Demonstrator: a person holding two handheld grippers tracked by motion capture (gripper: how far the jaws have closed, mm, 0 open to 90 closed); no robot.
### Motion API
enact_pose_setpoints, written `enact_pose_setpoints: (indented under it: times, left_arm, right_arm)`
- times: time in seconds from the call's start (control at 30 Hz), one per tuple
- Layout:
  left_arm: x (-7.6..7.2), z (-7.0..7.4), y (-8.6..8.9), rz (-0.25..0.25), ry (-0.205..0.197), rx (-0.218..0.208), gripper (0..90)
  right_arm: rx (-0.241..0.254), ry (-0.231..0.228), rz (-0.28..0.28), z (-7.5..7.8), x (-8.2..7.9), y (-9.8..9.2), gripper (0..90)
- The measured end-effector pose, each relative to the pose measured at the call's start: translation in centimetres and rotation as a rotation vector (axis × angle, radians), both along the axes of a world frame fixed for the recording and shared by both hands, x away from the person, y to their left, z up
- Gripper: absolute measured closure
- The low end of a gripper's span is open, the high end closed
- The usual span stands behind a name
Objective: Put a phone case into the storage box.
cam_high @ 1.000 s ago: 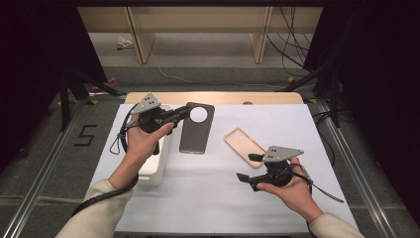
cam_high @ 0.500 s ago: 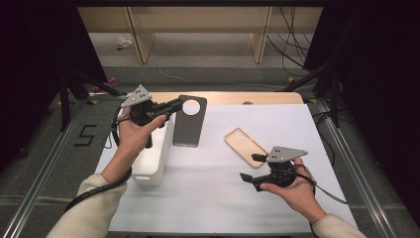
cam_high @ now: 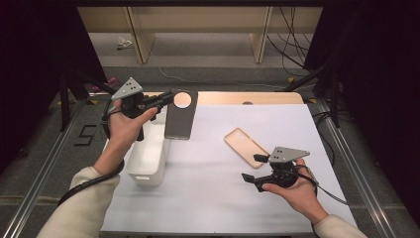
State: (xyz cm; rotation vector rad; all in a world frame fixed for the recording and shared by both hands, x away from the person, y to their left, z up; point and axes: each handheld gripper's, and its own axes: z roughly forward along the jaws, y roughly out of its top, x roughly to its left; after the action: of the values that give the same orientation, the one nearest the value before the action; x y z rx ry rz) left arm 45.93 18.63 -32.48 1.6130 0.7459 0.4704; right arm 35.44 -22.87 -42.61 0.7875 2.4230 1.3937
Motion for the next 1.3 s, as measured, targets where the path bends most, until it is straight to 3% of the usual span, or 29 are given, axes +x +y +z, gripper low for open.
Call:
enact_pose_setpoints:
  times: [0.7,1.3]
  left_arm:
    - [1.7,0.8,2.9,0.033,-0.019,0.02,81.4]
    - [3.0,0.1,5.3,0.084,-0.008,0.024,81.4]
  right_arm:
    - [-0.003,0.001,-0.005,0.0,0.0,-0.2,21.0]
    - [-0.002,0.0,-0.007,-0.1,0.1,-0.2,21.0]
